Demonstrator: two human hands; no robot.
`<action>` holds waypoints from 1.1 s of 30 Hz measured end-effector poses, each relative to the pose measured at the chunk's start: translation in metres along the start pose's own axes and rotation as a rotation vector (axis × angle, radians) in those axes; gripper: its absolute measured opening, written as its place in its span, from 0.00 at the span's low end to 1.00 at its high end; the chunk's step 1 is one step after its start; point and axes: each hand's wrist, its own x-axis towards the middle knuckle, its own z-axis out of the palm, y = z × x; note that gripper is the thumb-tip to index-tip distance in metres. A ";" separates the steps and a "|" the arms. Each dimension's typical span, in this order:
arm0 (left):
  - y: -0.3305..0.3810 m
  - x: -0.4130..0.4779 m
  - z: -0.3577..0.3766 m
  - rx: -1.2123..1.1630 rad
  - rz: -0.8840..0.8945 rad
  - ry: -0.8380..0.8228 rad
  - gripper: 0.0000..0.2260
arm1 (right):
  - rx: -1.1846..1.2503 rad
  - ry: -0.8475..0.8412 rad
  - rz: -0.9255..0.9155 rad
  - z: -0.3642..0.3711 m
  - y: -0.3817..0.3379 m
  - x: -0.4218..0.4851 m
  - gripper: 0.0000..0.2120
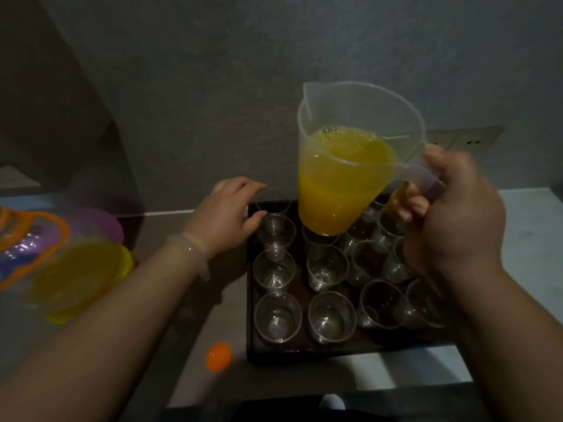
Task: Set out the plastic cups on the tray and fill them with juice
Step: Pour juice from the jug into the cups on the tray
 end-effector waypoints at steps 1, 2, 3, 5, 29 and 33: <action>0.000 0.008 -0.001 0.005 -0.010 -0.058 0.21 | -0.007 0.002 0.007 0.000 0.000 0.001 0.26; 0.001 0.017 0.000 0.018 -0.022 -0.090 0.22 | -0.010 0.005 0.011 0.000 0.001 0.003 0.25; 0.003 0.025 0.002 0.038 -0.047 -0.120 0.23 | -0.010 0.012 0.013 0.001 0.003 0.004 0.24; 0.007 0.041 0.004 0.081 -0.121 -0.179 0.26 | -0.019 0.033 0.010 0.002 0.005 0.008 0.23; 0.003 0.073 0.014 -0.050 -0.231 -0.255 0.32 | -0.033 0.076 -0.005 0.019 0.020 0.022 0.24; 0.006 0.061 0.000 -0.203 -0.236 -0.133 0.35 | -0.030 0.044 0.004 0.021 0.019 0.024 0.19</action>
